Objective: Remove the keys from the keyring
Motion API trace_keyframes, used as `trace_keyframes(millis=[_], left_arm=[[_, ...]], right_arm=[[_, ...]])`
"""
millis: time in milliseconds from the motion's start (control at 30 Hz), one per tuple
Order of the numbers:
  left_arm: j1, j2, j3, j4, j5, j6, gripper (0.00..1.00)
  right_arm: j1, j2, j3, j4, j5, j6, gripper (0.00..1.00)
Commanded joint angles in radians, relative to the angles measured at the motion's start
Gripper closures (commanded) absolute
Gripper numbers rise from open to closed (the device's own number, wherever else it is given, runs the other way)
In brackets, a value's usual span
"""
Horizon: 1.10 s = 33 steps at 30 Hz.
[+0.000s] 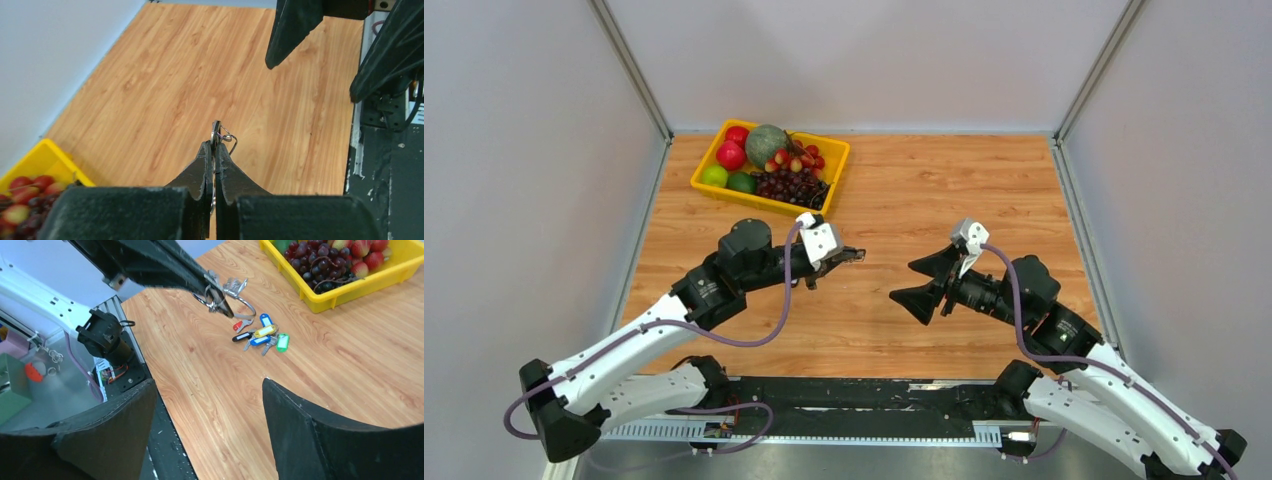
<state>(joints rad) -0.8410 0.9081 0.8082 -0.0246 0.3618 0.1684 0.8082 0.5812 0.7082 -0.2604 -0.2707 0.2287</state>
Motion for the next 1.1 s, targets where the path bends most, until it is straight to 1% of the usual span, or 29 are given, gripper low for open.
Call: trace_keyframes(millis=[0, 33, 67, 100, 200, 233, 267, 300, 333, 367, 400, 433, 533, 633, 667, 833, 967, 1067], left_arm=[[-0.098, 0.038, 0.240, -0.365, -0.215, 0.229, 1.00], [-0.111, 0.043, 0.267, -0.428, -0.245, 0.276, 1.00], [-0.136, 0.052, 0.308, -0.454, -0.303, 0.298, 1.00], [-0.148, 0.054, 0.325, -0.493, -0.328, 0.342, 1.00], [-0.198, 0.057, 0.382, -0.541, -0.466, 0.437, 1.00], [-0.223, 0.054, 0.397, -0.543, -0.541, 0.484, 1.00], [-0.235, 0.051, 0.403, -0.541, -0.573, 0.509, 1.00], [-0.257, 0.046, 0.408, -0.537, -0.630, 0.564, 1.00], [-0.269, 0.041, 0.407, -0.523, -0.655, 0.626, 1.00], [-0.291, 0.031, 0.400, -0.515, -0.689, 0.657, 1.00], [-0.301, 0.024, 0.394, -0.498, -0.699, 0.722, 1.00], [-0.323, 0.006, 0.371, -0.484, -0.711, 0.755, 1.00], [-0.358, -0.040, 0.300, -0.386, -0.705, 0.921, 1.00], [-0.382, -0.099, 0.214, -0.277, -0.693, 1.022, 1.00], [-0.386, -0.116, 0.204, -0.264, -0.679, 1.055, 1.00], [-0.392, -0.166, 0.157, -0.218, -0.616, 1.130, 1.00], [-0.400, -0.201, 0.129, -0.185, -0.577, 1.165, 1.00], [-0.403, -0.212, 0.123, -0.174, -0.547, 1.171, 1.00]], right_arm=[[-0.002, 0.005, -0.014, 0.154, -0.076, -0.125, 0.20], [-0.002, 0.016, -0.022, 0.183, -0.097, -0.146, 0.19], [-0.002, 0.026, -0.029, 0.218, -0.112, -0.170, 0.19], [-0.002, 0.034, -0.041, 0.261, -0.120, -0.185, 0.18], [-0.002, 0.041, -0.102, 0.412, -0.118, -0.223, 0.19], [-0.001, 0.037, -0.122, 0.465, -0.115, -0.237, 0.18], [-0.001, 0.036, -0.138, 0.513, -0.110, -0.251, 0.18], [-0.002, 0.038, -0.148, 0.554, -0.108, -0.255, 0.18], [-0.003, 0.043, -0.153, 0.588, -0.110, -0.257, 0.18], [-0.001, 0.052, -0.157, 0.619, -0.117, -0.256, 0.18], [-0.003, 0.065, -0.155, 0.645, -0.127, -0.255, 0.19], [-0.002, 0.081, -0.149, 0.665, -0.139, -0.253, 0.19], [-0.002, 0.138, -0.125, 0.724, -0.188, -0.239, 0.20], [-0.001, 0.202, -0.091, 0.769, -0.234, -0.234, 0.20], [-0.001, 0.221, -0.078, 0.775, -0.243, -0.235, 0.21], [-0.001, 0.301, -0.015, 0.788, -0.271, -0.235, 0.21], [-0.001, 0.352, 0.014, 0.820, -0.320, -0.183, 0.22], [0.001, 0.396, 0.040, 0.831, -0.379, -0.155, 0.28]])
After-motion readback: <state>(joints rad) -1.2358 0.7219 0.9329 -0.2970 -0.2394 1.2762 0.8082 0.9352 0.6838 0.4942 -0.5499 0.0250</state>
